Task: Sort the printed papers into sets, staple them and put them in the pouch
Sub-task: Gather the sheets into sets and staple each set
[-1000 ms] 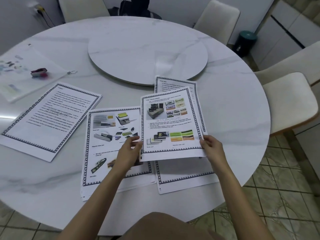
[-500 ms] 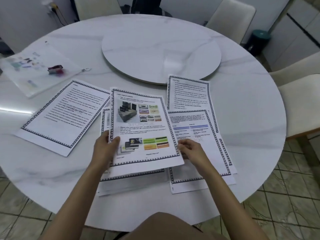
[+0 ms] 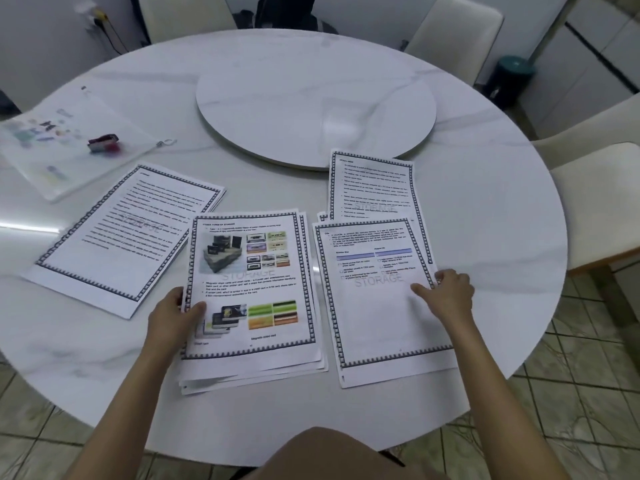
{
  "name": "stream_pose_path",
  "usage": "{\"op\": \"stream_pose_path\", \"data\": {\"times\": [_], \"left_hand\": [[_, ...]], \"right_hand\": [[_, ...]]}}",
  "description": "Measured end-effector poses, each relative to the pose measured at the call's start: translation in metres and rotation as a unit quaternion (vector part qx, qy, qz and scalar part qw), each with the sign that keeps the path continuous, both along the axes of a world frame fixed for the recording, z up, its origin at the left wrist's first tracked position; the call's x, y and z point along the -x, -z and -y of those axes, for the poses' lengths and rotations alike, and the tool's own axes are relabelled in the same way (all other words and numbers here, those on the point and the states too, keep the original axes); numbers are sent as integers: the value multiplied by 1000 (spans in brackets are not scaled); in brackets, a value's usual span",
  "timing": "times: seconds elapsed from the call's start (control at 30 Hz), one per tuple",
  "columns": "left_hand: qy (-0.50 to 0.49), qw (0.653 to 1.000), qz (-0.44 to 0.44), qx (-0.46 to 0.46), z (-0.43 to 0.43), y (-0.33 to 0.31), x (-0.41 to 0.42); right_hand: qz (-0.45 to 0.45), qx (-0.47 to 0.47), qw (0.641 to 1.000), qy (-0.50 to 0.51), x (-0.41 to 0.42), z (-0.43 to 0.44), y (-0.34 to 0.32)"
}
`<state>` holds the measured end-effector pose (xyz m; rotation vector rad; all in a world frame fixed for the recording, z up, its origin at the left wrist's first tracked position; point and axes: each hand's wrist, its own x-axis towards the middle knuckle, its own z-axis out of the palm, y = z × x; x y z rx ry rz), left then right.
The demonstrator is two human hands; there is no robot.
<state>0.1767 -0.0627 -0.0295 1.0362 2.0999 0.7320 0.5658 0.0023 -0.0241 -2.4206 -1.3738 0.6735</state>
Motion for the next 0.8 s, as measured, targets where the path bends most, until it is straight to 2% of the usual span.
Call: {"op": "stream_pose_path", "data": {"times": [0.1, 0.3, 0.5, 0.63, 0.8], "left_hand": [[2, 999, -41, 2, -4, -1, 0], [-7, 997, -71, 11, -9, 5, 2], [-44, 999, -16, -11, -9, 0, -5], [-63, 998, 16, -22, -8, -2, -8], [-71, 996, 31, -35, -3, -4, -10]], "right_hand": [[57, 45, 997, 0, 0, 6, 4], [45, 23, 999, 7, -1, 9, 8], [8, 44, 999, 7, -5, 3, 5], [-56, 6, 998, -24, -11, 3, 3], [-193, -77, 978, -20, -20, 4, -10]]}}
